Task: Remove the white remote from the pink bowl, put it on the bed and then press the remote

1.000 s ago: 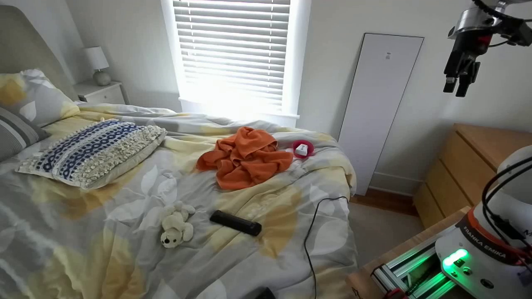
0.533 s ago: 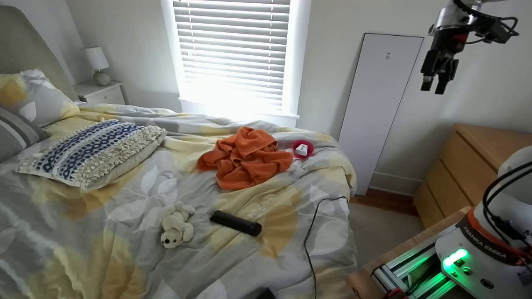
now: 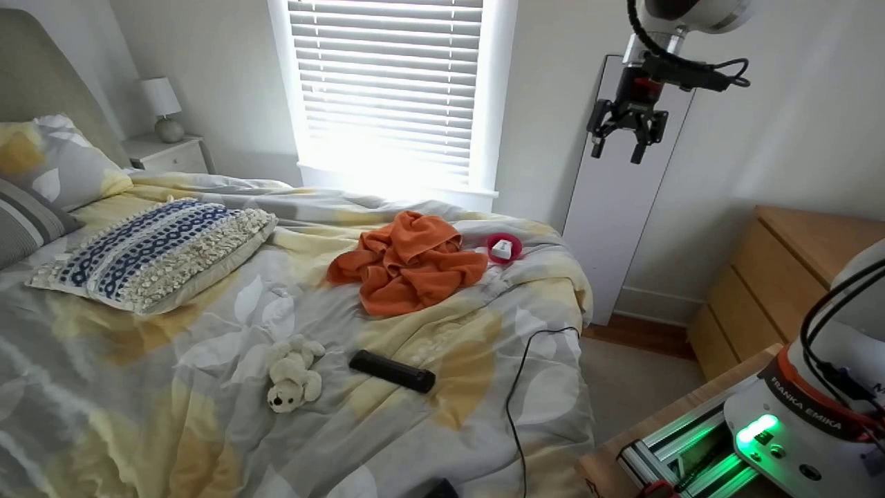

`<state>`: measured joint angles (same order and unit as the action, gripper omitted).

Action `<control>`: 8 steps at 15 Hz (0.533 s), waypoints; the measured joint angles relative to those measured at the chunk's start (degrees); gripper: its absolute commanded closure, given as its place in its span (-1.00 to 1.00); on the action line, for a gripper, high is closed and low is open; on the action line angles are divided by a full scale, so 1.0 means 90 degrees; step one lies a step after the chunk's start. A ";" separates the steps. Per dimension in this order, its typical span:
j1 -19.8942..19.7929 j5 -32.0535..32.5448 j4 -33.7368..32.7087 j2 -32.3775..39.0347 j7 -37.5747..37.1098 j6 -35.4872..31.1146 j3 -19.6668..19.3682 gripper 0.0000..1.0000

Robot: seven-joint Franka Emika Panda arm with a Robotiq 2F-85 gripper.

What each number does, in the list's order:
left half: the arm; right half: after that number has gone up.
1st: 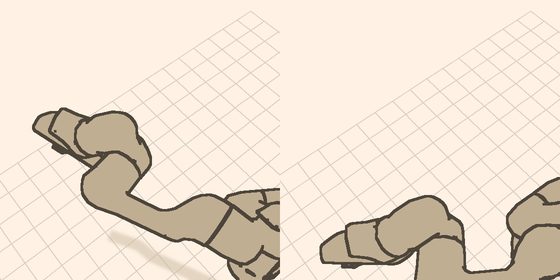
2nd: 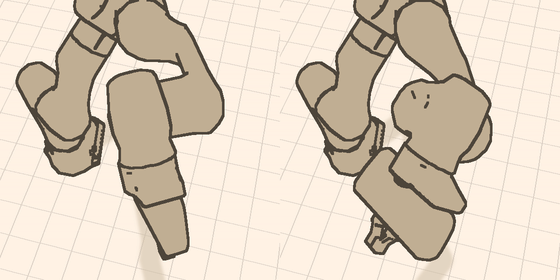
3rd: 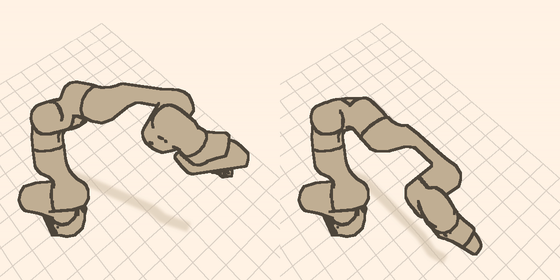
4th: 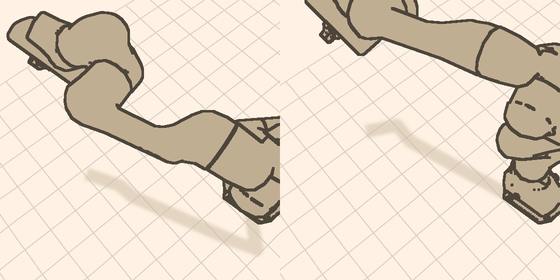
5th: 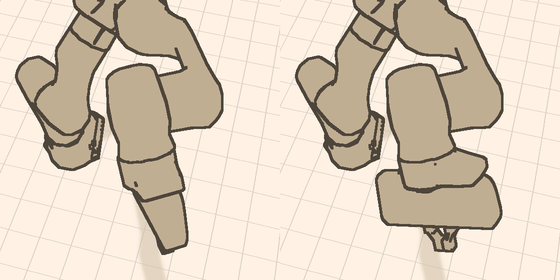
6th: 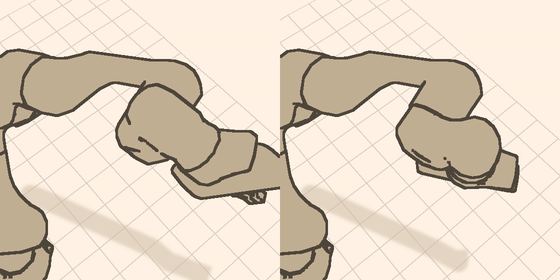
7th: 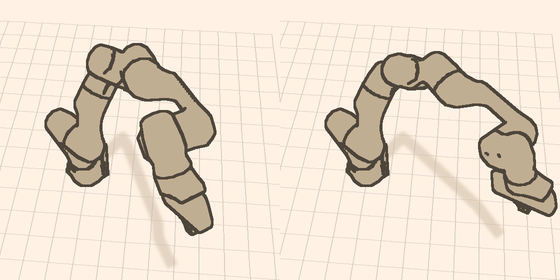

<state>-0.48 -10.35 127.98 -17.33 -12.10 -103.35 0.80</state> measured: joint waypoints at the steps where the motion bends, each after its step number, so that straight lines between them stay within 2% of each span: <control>1: -0.0006 0.0000 -0.0078 0.0244 -0.0342 -0.0269 0.0029 -1.00; 8: -0.0019 0.0030 -0.0682 0.1978 -0.2758 -0.1692 0.0122 -1.00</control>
<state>-0.65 -10.08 121.85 0.47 -36.92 -118.58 1.89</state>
